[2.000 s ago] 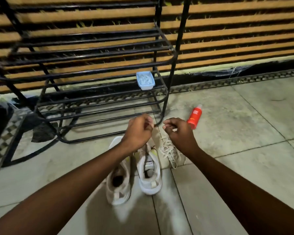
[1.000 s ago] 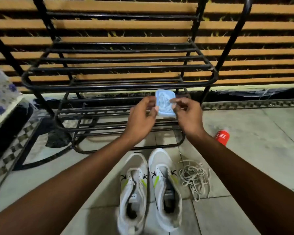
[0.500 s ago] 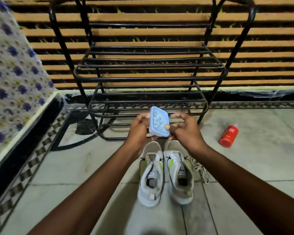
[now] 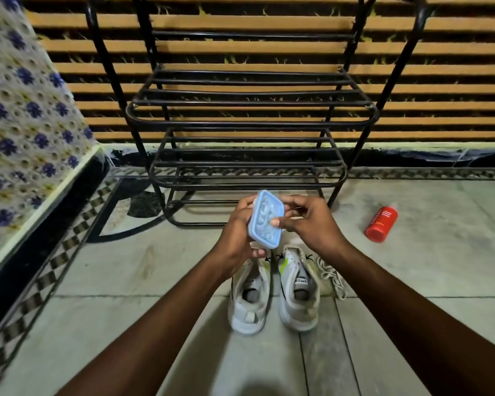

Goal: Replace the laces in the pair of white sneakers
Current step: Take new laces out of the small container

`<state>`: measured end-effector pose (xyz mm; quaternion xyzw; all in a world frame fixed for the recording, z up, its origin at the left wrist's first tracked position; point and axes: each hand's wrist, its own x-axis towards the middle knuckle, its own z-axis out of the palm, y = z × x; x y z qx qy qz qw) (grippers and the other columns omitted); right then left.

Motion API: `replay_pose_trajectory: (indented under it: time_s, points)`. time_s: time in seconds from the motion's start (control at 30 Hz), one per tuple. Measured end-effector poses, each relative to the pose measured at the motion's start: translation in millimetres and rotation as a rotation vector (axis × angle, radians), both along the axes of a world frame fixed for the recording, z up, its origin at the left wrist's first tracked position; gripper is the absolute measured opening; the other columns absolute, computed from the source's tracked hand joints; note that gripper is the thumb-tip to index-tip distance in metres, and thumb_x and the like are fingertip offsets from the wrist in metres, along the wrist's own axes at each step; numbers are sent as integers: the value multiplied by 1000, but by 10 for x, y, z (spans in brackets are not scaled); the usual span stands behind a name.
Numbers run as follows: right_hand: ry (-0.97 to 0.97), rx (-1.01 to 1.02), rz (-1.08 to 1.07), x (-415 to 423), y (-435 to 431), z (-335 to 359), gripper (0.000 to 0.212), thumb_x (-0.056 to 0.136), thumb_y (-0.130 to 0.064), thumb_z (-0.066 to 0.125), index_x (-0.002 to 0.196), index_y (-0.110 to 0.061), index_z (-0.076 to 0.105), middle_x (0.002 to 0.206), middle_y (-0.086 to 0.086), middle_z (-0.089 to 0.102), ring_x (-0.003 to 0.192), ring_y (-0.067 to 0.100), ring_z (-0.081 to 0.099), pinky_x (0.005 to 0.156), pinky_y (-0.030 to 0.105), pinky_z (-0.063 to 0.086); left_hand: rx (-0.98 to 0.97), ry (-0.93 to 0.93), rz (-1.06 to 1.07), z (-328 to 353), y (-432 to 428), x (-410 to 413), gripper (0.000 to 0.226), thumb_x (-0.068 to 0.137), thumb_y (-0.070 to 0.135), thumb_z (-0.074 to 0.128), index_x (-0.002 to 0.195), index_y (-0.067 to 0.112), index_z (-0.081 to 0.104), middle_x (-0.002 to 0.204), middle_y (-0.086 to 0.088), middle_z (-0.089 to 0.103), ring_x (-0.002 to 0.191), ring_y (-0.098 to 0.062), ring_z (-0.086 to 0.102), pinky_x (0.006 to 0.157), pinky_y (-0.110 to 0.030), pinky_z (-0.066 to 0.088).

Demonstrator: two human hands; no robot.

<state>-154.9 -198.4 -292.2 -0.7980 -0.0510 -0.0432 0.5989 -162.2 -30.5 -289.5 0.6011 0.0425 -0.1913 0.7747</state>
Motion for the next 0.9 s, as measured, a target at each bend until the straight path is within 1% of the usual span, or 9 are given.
replay_pose_trajectory:
  time_s: [0.1,0.17,0.27,0.43,0.6,0.7,0.77,0.83,0.9]
  points:
    - [69,56,27,-26,64,-23,35,69,0,87,101,-2,74,88,15,74,74,22,70,65,29,60,21,-13,-5,-41,92,-88,16,98,23,45,101,29,59,87,-7,69,65,-21,60,51,-22,35]
    - [101,30,40,-30,139,-50,29,67,0,88,92,-2,74,77,11,71,67,16,65,62,29,57,-16,-27,-9,-94,173,-121,9,104,27,43,106,23,50,85,-12,63,54,-19,54,45,-18,29]
    - [125,-52,66,-23,260,-113,28,63,-6,92,81,-9,72,69,-1,66,60,9,58,59,27,51,-91,15,1,-188,326,-199,11,108,29,40,113,19,41,84,-13,60,55,-20,49,38,-16,23]
    - [131,-128,103,21,325,-198,28,60,-10,95,77,-9,72,71,2,72,62,11,64,59,30,56,-136,40,-46,-281,442,-216,16,108,23,39,121,17,45,83,-17,55,60,-20,43,36,-15,22]
    - [127,-191,30,76,433,-283,35,54,-12,98,72,-6,68,67,6,72,57,10,64,53,22,52,-155,71,25,-380,474,-166,17,107,23,38,100,15,52,69,-12,58,51,-19,42,33,-14,27]
    - [145,-286,61,75,497,-277,38,53,-20,99,71,-11,67,60,-5,69,53,1,61,50,21,50,-125,74,61,-442,545,-216,34,107,28,43,88,20,69,76,-13,65,57,-24,53,52,-24,36]
    - [125,-358,150,54,537,-252,36,57,-27,97,76,-15,70,65,-7,69,58,1,62,54,26,53,-95,71,43,-477,620,-249,43,106,29,43,77,25,75,76,-13,66,58,-24,53,55,-25,32]
    - [65,-412,228,36,571,-242,35,61,-29,95,86,-20,73,77,-6,71,72,7,65,66,30,56,-65,64,1,-467,687,-276,42,105,28,40,81,24,75,72,-15,61,47,-21,47,42,-17,29]
    - [12,-410,265,10,616,-248,39,62,-22,93,97,-22,75,89,-7,71,84,10,64,73,26,54,-31,47,-42,-482,717,-300,46,106,28,36,86,24,77,71,-15,60,42,-19,44,36,-14,25]
